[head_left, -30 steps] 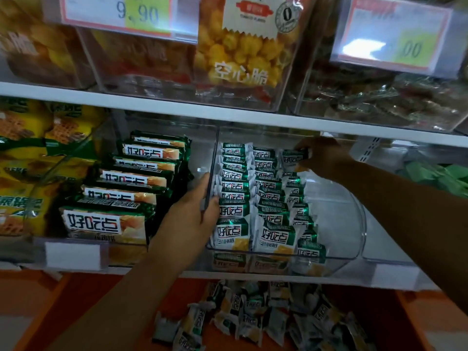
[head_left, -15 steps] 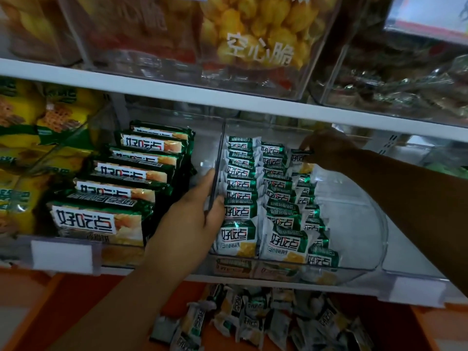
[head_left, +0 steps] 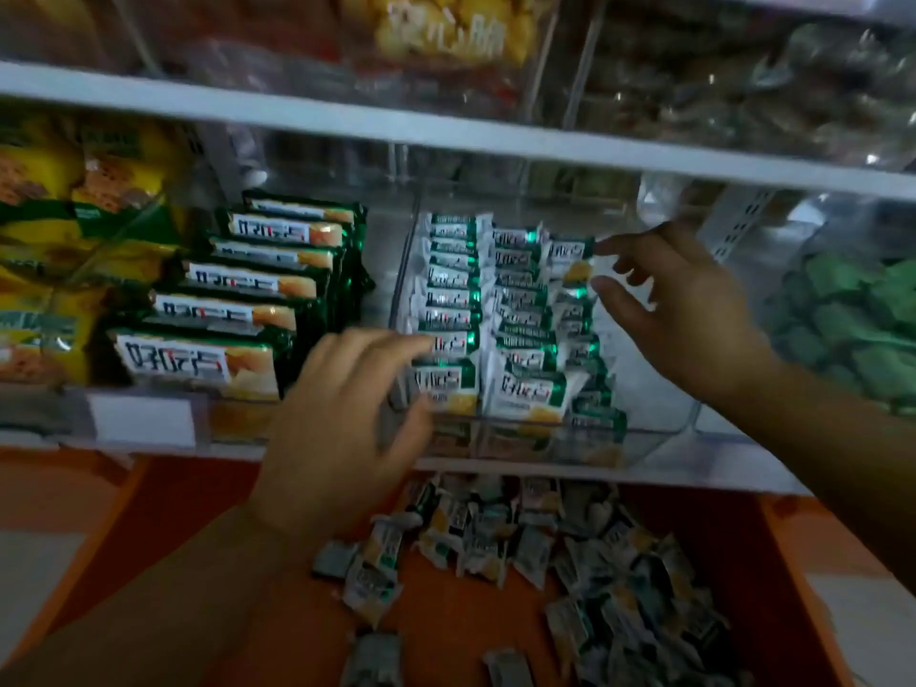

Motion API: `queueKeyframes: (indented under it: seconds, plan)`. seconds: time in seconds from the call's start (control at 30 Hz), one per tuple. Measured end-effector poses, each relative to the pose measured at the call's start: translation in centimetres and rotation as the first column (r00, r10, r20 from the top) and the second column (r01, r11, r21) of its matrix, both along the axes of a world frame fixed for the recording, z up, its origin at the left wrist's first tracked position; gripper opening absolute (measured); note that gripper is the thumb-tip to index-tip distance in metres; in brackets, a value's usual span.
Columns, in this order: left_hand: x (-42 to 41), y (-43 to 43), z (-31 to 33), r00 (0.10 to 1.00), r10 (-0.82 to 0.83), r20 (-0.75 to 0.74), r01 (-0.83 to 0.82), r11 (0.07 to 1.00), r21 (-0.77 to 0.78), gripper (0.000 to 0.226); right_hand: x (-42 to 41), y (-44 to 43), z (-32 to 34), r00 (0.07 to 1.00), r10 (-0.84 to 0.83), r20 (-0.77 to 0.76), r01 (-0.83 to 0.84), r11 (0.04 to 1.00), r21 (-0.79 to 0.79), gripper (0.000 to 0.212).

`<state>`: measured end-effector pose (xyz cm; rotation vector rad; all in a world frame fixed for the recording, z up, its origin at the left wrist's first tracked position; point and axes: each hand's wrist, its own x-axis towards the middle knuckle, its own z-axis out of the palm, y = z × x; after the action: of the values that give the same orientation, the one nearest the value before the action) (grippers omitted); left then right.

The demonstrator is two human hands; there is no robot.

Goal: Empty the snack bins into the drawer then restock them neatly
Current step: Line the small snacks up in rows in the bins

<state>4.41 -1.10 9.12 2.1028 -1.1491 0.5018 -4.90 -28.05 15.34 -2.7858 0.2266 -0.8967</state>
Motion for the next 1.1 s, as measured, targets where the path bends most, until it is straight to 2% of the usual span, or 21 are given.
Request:
queueKeyframes:
  seconds: [0.07,0.1,0.17,0.2,0.23,0.27,0.3,0.37,0.47,0.57,0.67,0.77,0.87,0.97,1.1]
  plan:
    - [-2.8,1.4,-1.9,0.983,-0.172,0.071,0.161,0.978,0.134,0.036,-4.5,3.6,-1.3,0.994,0.107,0.004,-0.106,0.984,0.142,0.024]
    - [-3.9,2.1,-3.5,0.970,-0.240,0.031,0.227,0.947,0.227,0.036,-6.4,5.1,-2.6,0.987,0.159,-0.029,-0.149,0.967,0.207,0.024]
    - [-5.5,3.2,-6.9,0.939,-0.261,-0.225,0.335,0.846,0.415,0.040,-8.8,7.3,-6.5,0.931,0.268,-0.249,-0.171,0.921,0.350,0.020]
    - [-5.9,3.7,-8.6,0.894,-0.190,-0.405,0.384,0.791,0.477,0.042,-9.4,8.0,-9.0,0.840,0.328,-0.432,-0.140,0.901,0.412,0.019]
    - [-5.9,4.2,-10.7,0.818,-0.098,-0.567,0.441,0.739,0.509,0.045,-9.8,8.3,-12.2,0.690,0.385,-0.613,-0.088,0.885,0.457,0.022]
    - [-5.7,4.8,-12.7,0.736,-0.012,-0.676,0.492,0.695,0.524,0.047,-10.2,8.4,-15.6,0.532,0.430,-0.730,-0.043,0.874,0.484,0.028]
    - [-5.5,5.2,-14.6,0.679,0.049,-0.732,0.536,0.648,0.541,0.050,-10.5,8.3,-18.9,0.413,0.465,-0.783,-0.014,0.863,0.505,0.036]
    - [-4.9,5.8,-17.9,0.671,0.148,-0.726,0.569,0.524,0.634,0.060,-10.7,8.0,-24.3,0.270,0.494,-0.826,0.021,0.855,0.518,0.051]
    - [-4.4,5.8,-21.3,0.665,0.273,-0.695,0.581,0.396,0.711,0.069,-10.4,7.9,-30.0,0.153,0.467,-0.871,0.067,0.874,0.481,0.060]
    - [-4.2,5.1,-23.8,0.658,0.281,-0.699,0.611,0.343,0.713,0.074,-10.4,8.6,-33.9,0.106,0.418,-0.902,0.040,0.905,0.423,0.073]
    - [-4.4,4.6,-25.9,0.659,0.274,-0.701,0.642,0.281,0.713,0.084,-10.8,10.4,-35.8,0.097,0.402,-0.911,0.011,0.914,0.404,0.077]
    - [-4.6,4.3,-27.1,0.714,0.236,-0.659,0.619,0.227,0.752,0.089,-11.3,12.3,-36.8,0.032,0.456,-0.889,-0.011,0.890,0.456,0.079]
    - [-4.8,4.2,-27.7,0.755,0.199,-0.625,0.599,0.182,0.780,0.088,-12.1,13.2,-37.7,0.017,0.503,-0.864,0.011,0.864,0.503,0.080]
    - [-5.2,4.3,-28.3,0.768,0.203,-0.607,0.583,0.169,0.795,0.083,-12.2,13.0,-38.0,0.065,0.540,-0.839,0.107,0.832,0.544,0.066]
    - [-5.0,4.6,-28.6,0.778,0.213,-0.590,0.549,0.225,0.805,0.071,-12.4,12.4,-37.9,0.161,0.571,-0.805,0.199,0.780,0.593,0.035]
